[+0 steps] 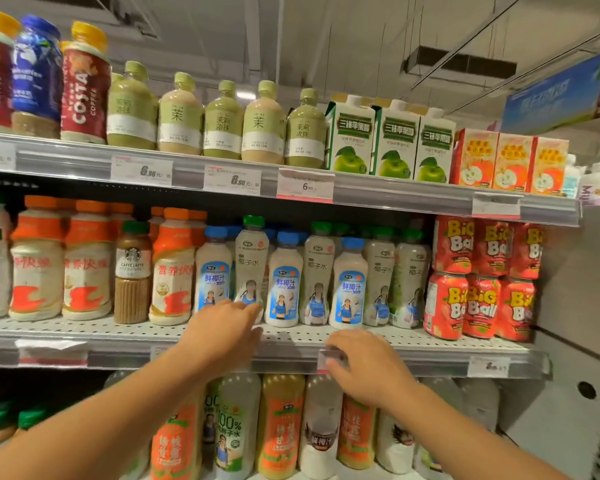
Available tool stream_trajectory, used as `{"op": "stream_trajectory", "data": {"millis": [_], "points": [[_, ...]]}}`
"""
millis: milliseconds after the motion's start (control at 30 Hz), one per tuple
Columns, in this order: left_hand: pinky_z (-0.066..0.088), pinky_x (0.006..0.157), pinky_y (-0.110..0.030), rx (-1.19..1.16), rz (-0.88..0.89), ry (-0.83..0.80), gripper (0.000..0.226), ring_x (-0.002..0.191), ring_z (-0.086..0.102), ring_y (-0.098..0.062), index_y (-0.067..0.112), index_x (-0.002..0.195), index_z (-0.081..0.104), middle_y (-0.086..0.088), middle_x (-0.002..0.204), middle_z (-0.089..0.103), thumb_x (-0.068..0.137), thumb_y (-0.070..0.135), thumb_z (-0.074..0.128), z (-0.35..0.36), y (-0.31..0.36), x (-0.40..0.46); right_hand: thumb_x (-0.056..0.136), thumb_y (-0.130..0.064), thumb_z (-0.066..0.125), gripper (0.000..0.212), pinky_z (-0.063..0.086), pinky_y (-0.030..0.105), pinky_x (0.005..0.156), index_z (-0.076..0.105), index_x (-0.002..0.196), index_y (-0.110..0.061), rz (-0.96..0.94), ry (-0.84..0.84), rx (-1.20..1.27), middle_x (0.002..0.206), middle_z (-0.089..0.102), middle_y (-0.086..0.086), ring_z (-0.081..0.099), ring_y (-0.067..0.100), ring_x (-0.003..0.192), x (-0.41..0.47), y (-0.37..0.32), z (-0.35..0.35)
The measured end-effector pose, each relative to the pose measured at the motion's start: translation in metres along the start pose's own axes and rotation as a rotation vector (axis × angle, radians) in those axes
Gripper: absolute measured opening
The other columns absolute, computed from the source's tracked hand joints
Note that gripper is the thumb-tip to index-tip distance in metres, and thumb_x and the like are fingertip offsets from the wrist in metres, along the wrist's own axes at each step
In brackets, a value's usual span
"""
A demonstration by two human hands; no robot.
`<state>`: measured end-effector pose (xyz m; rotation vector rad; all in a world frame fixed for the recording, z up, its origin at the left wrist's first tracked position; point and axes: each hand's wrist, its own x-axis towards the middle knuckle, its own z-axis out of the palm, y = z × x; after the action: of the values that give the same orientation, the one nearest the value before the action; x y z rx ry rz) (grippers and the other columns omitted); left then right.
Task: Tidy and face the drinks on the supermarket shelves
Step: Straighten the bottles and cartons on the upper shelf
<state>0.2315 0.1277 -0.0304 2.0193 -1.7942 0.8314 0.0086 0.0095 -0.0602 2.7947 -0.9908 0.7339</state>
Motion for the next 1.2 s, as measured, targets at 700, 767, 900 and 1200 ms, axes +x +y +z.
{"op": "stream_trajectory", "data": {"millis": [700, 767, 900, 1200], "points": [[0.016, 0.117, -0.047, 0.036, -0.262, 0.187, 0.062, 0.141, 0.022, -0.028, 0.018, 0.142, 0.033, -0.009, 0.150, 0.033, 0.087, 0.042, 0.052, -0.026, -0.020, 0.124, 0.091, -0.052, 0.054, 0.046, 0.054, 0.040, 0.081, 0.041, 0.129, -0.031, 0.247, 0.189, 0.115, 0.119, 0.059, 0.010, 0.060, 0.029, 0.098, 0.128, 0.048, -0.080], [0.025, 0.113, -0.048, -0.057, -0.290, 0.247, 0.050, 0.134, 0.034, -0.032, 0.020, 0.132, 0.039, -0.012, 0.138, 0.045, 0.089, 0.040, 0.054, -0.030, -0.019, 0.121, 0.091, -0.050, 0.056, 0.036, 0.055, 0.040, 0.073, 0.044, 0.119, -0.030, 0.235, 0.260, 0.127, 0.105, 0.063, 0.006, 0.061, 0.023, 0.085, 0.117, 0.045, -0.084], [0.043, 0.092, -0.045, -0.370, -0.297, 0.297, 0.032, 0.104, 0.054, -0.033, 0.027, 0.117, 0.037, -0.008, 0.115, 0.053, 0.092, 0.036, 0.056, -0.037, -0.015, 0.102, 0.093, -0.045, 0.056, 0.031, 0.049, 0.035, 0.070, 0.051, 0.118, -0.027, 0.153, 0.378, 0.163, 0.112, 0.062, -0.003, 0.057, 0.017, 0.088, 0.084, 0.030, -0.085], [0.039, 0.067, -0.023, -0.648, -0.149, 0.507, 0.019, 0.086, 0.052, -0.012, 0.020, 0.106, 0.055, 0.003, 0.111, 0.054, 0.090, 0.026, 0.063, -0.067, -0.033, 0.045, 0.094, -0.042, 0.054, 0.023, 0.050, 0.035, 0.071, 0.050, 0.116, -0.034, 0.049, 0.372, 0.313, 0.098, 0.057, -0.014, 0.057, 0.010, 0.083, 0.072, -0.053, -0.099]]}}
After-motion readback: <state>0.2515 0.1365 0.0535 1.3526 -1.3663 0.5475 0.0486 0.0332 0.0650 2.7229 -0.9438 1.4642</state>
